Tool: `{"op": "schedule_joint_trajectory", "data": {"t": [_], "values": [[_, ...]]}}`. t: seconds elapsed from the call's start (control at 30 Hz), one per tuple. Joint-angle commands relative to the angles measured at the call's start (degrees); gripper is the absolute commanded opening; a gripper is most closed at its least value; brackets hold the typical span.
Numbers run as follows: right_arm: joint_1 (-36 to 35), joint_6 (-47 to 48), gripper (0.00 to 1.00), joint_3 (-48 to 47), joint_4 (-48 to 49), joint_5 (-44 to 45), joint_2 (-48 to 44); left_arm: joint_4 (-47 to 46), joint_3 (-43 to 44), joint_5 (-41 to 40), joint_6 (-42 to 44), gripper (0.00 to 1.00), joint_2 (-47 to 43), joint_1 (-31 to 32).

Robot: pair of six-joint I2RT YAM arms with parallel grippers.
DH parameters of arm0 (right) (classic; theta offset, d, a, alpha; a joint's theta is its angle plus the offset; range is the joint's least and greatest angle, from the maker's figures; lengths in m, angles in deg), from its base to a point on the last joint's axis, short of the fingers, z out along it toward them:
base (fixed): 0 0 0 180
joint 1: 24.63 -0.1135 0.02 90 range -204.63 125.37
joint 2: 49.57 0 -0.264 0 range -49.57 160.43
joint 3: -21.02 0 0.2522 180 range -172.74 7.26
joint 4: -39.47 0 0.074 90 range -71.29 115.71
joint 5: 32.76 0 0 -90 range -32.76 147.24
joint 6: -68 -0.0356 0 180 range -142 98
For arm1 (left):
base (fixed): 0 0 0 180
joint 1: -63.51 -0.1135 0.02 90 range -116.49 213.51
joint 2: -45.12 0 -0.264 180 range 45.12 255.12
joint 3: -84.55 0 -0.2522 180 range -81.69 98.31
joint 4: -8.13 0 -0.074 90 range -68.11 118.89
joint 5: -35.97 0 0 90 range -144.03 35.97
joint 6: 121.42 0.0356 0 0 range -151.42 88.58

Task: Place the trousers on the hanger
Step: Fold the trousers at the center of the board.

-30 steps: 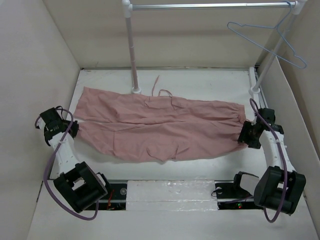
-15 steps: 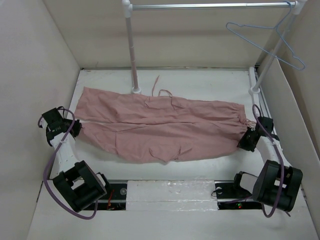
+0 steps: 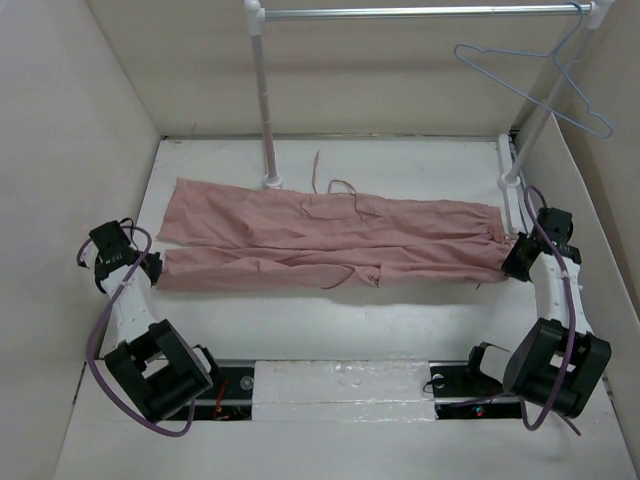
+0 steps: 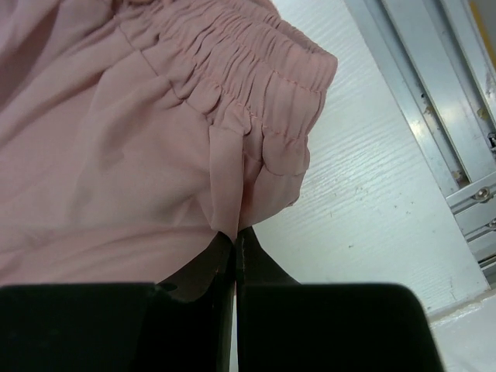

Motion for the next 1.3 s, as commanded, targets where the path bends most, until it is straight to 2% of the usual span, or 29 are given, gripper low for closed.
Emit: {"op": "schedule_joint_trajectory", "data": {"t": [0.0, 0.13, 0.2, 0.3, 0.33, 0.47, 0.57, 0.63, 0.67, 0.73, 0.87, 1.03, 1.13, 1.17, 1.27], "values": [[0.6, 3.8, 0.00, 1.3, -0.3, -2.5, -1.9, 2.2, 4.0, -4.7, 1.3, 0.00, 0.6, -0.1], [-0.5, 5.8, 0.00, -2.4, -1.3, 0.2, -1.7, 2.4, 7.4, -4.9, -0.2, 0.00, 2.7, 0.5], [-2.2, 6.0, 0.00, -7.7, -1.7, -0.7, 1.1, 2.1, 9.6, -5.0, -1.7, 0.00, 3.6, 0.5], [-5.4, 5.4, 0.00, -16.0, -1.4, 0.1, 4.9, 0.3, 14.2, -6.8, -4.0, 0.00, 3.7, 3.9], [-5.4, 5.4, 0.00, -16.0, -1.2, 0.1, 4.9, 0.3, 14.2, -6.8, -4.1, 0.00, 3.7, 3.9], [-6.7, 4.9, 0.00, -22.1, 1.7, 0.2, 8.2, -3.7, 19.1, -8.5, -5.3, 0.00, 4.4, 7.1], [-7.3, 4.8, 0.00, -25.8, 4.5, -1.4, 13.0, -4.6, 23.0, -8.5, -5.6, 0.00, 8.6, 7.6], [-7.4, 4.8, 0.00, -29.5, 5.0, -2.6, 16.7, -5.7, 24.8, -8.9, -5.3, 0.00, 13.2, 9.2], [-7.9, 4.8, 0.00, -32.3, 4.8, -3.4, 22.7, -5.8, 28.4, -11.0, -4.0, 0.00, 18.8, 10.5], [-7.9, 5.2, 0.00, -35.7, 3.8, -3.6, 24.9, -5.7, 29.9, -11.2, -3.4, 0.00, 21.1, 11.3], [-7.9, 6.4, 0.00, -43.0, 3.2, -4.3, 35.3, -1.9, 41.2, -11.5, -0.9, 0.00, 32.6, 11.9], [-7.4, 6.8, 0.00, -47.9, 3.9, -4.2, 41.9, -1.5, 52.9, -11.8, 1.5, 0.00, 44.7, 14.6], [-7.4, 6.7, 0.04, -50.1, 3.5, -4.2, 45.2, 1.3, 61.4, -11.5, 2.3, 0.00, 52.0, 15.8], [-7.4, 6.8, 0.04, -50.1, 4.0, -4.2, 45.5, 2.4, 65.7, -11.0, 2.6, 0.00, 53.7, 16.4], [-7.9, 6.4, 0.04, -49.8, 5.5, -3.8, 45.7, 2.0, 70.6, -10.0, 3.6, 0.00, 57.9, 17.4]]}}
